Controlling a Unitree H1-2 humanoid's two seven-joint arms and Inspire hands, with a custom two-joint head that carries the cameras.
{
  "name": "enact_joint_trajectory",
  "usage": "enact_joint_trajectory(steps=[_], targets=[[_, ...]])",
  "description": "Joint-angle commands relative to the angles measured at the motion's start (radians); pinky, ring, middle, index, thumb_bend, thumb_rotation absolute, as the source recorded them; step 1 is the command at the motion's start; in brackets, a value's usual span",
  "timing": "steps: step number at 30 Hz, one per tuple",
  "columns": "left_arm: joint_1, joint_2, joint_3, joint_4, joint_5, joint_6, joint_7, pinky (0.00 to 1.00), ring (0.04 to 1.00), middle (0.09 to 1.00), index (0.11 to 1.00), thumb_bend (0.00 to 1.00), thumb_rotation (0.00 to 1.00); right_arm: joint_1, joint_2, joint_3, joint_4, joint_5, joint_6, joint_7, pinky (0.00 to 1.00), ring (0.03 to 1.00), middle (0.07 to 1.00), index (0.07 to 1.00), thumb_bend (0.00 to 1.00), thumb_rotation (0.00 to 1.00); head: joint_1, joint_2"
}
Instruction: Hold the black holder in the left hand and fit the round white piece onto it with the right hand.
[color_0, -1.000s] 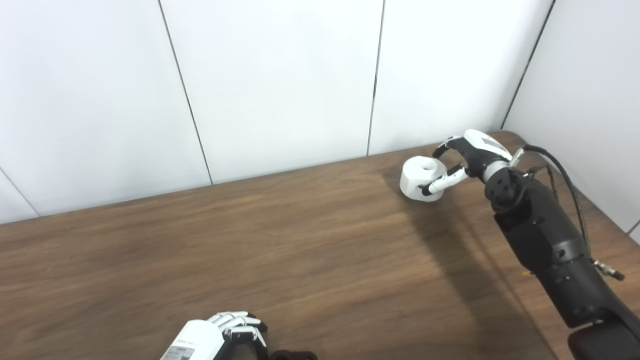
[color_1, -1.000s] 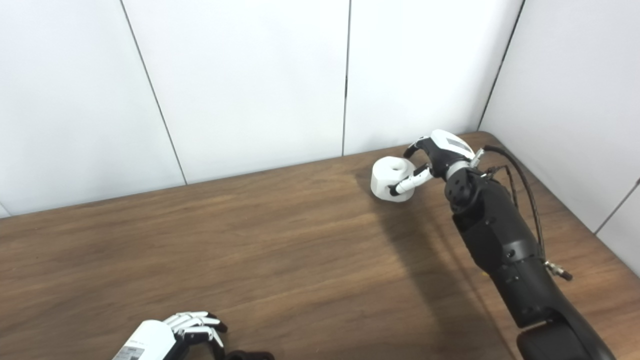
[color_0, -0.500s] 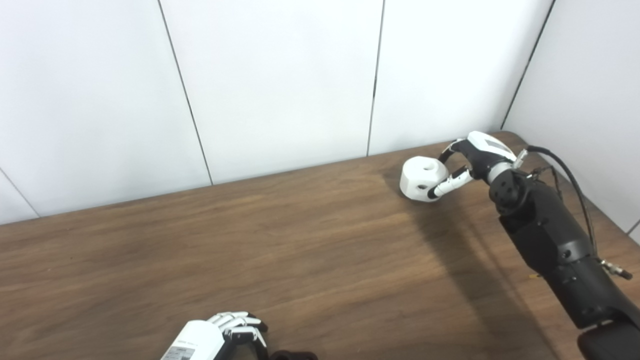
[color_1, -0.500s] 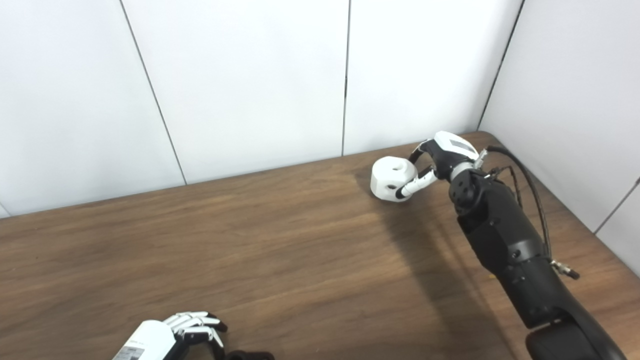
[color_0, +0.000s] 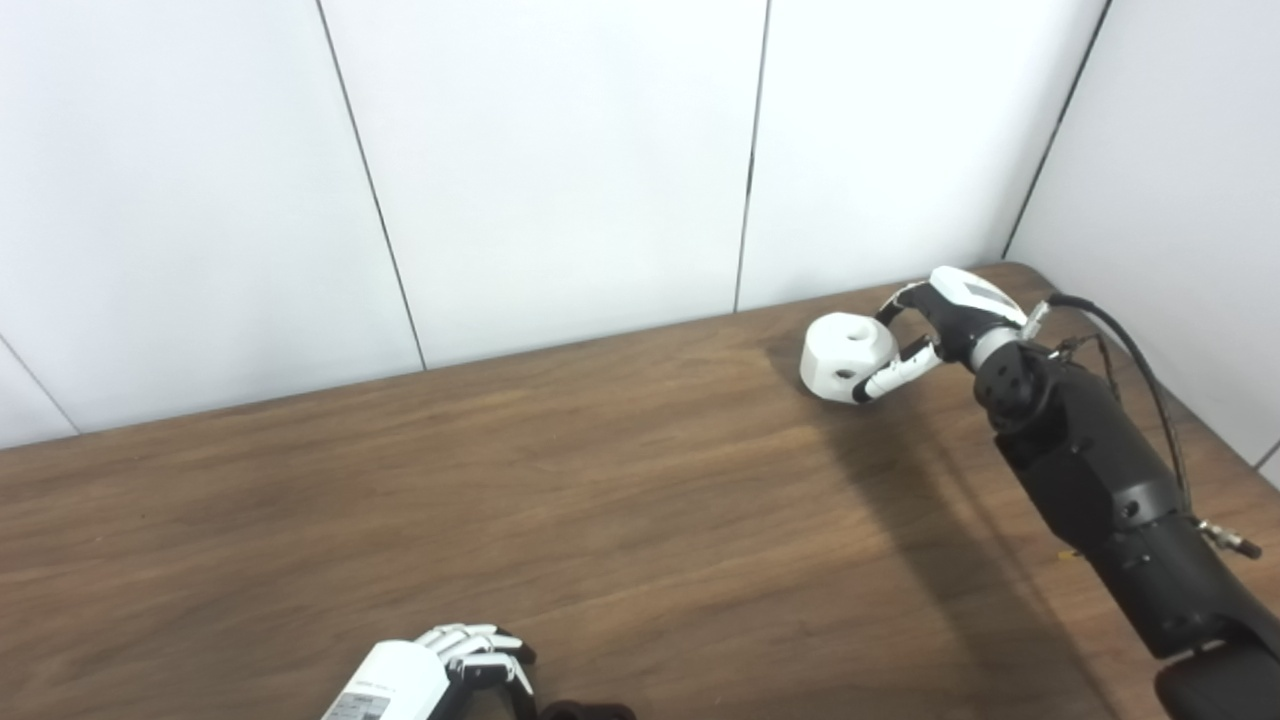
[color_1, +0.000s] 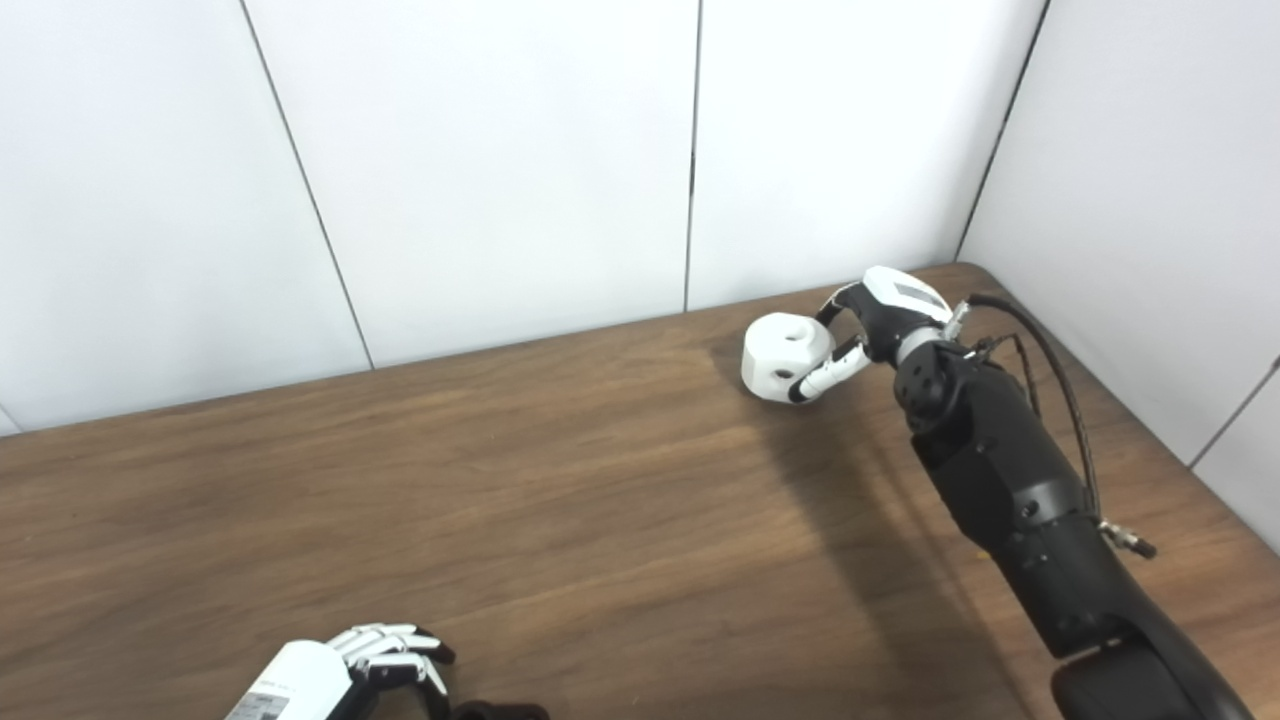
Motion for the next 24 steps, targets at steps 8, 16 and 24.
enact_joint_trajectory(steps=[8, 16, 24], targets=[[0.02, 0.019, -0.025, 0.013, 0.027, 0.027, -0.056, 0.8, 0.805, 0.745, 0.484, 0.52, 0.05, -0.057, -0.025, 0.004, -0.028, 0.018, -0.013, -0.042, 0.95, 0.988, 0.931, 0.691, 0.89, 0.28, 0.0, 0.004], [0.022, 0.022, -0.029, 0.006, 0.029, 0.033, -0.065, 0.81, 0.81, 0.75, 0.484, 0.52, 0.05, -0.063, -0.021, 0.005, -0.031, 0.017, -0.008, -0.048, 0.94, 0.985, 0.934, 0.685, 0.89, 0.27, 0.003, 0.005], [0.023, 0.025, -0.026, -0.004, 0.022, 0.039, -0.077, 0.81, 0.812, 0.752, 0.484, 0.52, 0.05, -0.062, -0.022, 0.006, -0.032, 0.021, -0.009, -0.053, 0.92, 0.982, 0.925, 0.663, 0.88, 0.26, 0.005, 0.01]])
